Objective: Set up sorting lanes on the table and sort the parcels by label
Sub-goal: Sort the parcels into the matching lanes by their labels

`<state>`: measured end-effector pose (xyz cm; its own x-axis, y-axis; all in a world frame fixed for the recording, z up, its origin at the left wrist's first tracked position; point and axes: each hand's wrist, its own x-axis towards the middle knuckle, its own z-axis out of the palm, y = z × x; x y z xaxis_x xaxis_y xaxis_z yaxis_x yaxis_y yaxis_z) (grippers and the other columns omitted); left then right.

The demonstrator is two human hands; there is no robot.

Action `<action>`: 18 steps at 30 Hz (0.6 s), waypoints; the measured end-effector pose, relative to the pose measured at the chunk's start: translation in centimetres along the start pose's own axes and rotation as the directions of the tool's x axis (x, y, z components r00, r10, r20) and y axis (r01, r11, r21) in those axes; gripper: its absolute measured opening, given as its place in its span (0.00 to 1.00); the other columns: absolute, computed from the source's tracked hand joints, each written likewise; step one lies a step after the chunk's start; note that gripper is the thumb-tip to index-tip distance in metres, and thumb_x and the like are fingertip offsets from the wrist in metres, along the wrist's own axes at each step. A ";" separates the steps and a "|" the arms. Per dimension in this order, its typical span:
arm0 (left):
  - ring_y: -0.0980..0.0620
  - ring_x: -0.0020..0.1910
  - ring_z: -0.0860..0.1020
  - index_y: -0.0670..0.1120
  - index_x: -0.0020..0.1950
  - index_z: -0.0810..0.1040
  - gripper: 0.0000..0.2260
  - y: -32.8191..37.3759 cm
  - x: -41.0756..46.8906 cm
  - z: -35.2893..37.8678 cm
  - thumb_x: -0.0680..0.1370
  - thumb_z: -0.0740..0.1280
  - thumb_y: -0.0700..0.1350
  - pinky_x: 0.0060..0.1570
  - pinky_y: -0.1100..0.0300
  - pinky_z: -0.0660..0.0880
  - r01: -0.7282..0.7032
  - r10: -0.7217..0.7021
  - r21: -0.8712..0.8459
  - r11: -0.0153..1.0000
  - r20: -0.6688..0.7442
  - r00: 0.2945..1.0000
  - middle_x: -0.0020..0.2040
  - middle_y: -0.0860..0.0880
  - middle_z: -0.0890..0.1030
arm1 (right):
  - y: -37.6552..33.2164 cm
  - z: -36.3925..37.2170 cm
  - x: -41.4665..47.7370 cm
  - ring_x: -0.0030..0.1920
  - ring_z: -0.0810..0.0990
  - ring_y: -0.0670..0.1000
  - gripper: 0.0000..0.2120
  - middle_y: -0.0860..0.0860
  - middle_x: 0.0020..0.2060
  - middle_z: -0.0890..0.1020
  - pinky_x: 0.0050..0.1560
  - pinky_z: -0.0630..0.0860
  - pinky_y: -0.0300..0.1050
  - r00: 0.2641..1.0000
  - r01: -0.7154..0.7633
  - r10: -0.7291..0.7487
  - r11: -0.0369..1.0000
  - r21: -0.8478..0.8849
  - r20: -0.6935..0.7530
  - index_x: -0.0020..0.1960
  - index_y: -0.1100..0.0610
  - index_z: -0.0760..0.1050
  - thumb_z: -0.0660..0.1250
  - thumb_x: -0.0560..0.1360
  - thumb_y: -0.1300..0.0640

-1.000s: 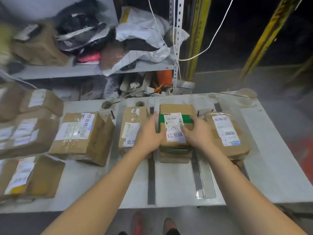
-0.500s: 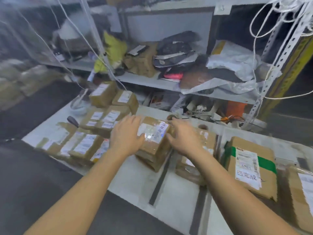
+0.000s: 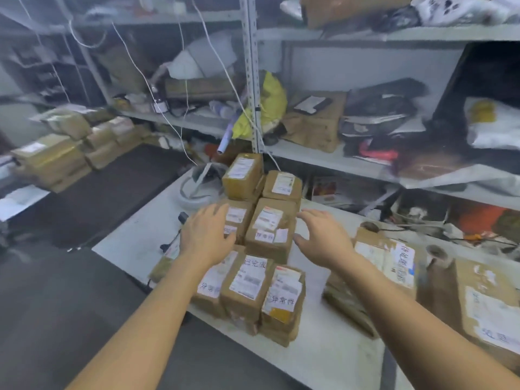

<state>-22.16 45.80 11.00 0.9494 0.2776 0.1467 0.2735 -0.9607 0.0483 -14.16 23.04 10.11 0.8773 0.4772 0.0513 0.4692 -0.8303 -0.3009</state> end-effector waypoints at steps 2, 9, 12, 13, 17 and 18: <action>0.46 0.67 0.71 0.52 0.75 0.63 0.26 -3.2 2.1 0.1 0.78 0.63 0.56 0.62 0.50 0.70 -0.022 0.022 0.006 1.000 0.013 1.000 0.69 0.49 0.73 | -2.6 0.9 2.3 0.69 0.70 0.53 0.23 0.49 0.69 0.74 0.63 0.72 0.51 1.000 -0.025 0.025 1.000 -0.008 -0.004 0.71 0.53 0.69 0.63 0.78 0.48; 0.47 0.63 0.73 0.52 0.68 0.68 0.20 -10.6 10.3 1.7 0.78 0.63 0.54 0.55 0.53 0.72 -0.082 0.086 -0.050 0.995 0.072 0.994 0.65 0.51 0.75 | -7.2 3.4 10.9 0.68 0.71 0.53 0.25 0.47 0.70 0.73 0.61 0.74 0.51 0.993 -0.120 0.120 0.993 -0.009 0.020 0.72 0.50 0.67 0.63 0.77 0.46; 0.46 0.63 0.75 0.53 0.71 0.67 0.23 -12.7 13.8 3.1 0.78 0.63 0.55 0.56 0.52 0.73 -0.045 0.055 -0.069 0.997 0.135 0.989 0.67 0.51 0.75 | -7.4 4.7 15.1 0.70 0.69 0.53 0.26 0.48 0.71 0.72 0.63 0.73 0.52 0.985 -0.162 0.160 0.987 0.020 0.057 0.74 0.50 0.66 0.63 0.78 0.47; 0.46 0.63 0.75 0.53 0.73 0.66 0.24 -13.3 14.7 3.6 0.78 0.63 0.56 0.56 0.52 0.74 -0.035 0.045 -0.068 0.997 0.164 0.985 0.68 0.51 0.74 | -7.4 5.3 16.6 0.70 0.70 0.53 0.25 0.49 0.71 0.73 0.64 0.73 0.52 0.983 -0.173 0.169 0.984 0.052 0.067 0.74 0.51 0.67 0.63 0.78 0.47; 0.45 0.67 0.72 0.51 0.75 0.64 0.25 -14.8 18.4 5.4 0.79 0.63 0.55 0.58 0.52 0.73 0.071 -0.023 -0.175 0.982 0.262 0.965 0.72 0.50 0.70 | -7.4 7.5 22.4 0.67 0.74 0.54 0.25 0.50 0.67 0.76 0.60 0.75 0.51 0.970 -0.238 0.216 0.937 0.255 0.112 0.73 0.53 0.68 0.66 0.77 0.48; 0.45 0.68 0.71 0.50 0.76 0.64 0.25 -14.9 19.4 6.0 0.80 0.63 0.55 0.60 0.52 0.72 0.107 -0.036 -0.231 0.967 0.293 0.955 0.73 0.49 0.69 | -7.3 8.2 23.7 0.66 0.74 0.54 0.26 0.50 0.67 0.76 0.60 0.74 0.50 0.966 -0.252 0.222 0.925 0.286 0.132 0.73 0.53 0.68 0.66 0.77 0.48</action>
<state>-6.90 65.50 7.18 0.9424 0.2982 -0.1513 0.3307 -0.8980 0.2903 2.40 42.81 5.76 0.9385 0.3142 -0.1431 0.1838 -0.8055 -0.5634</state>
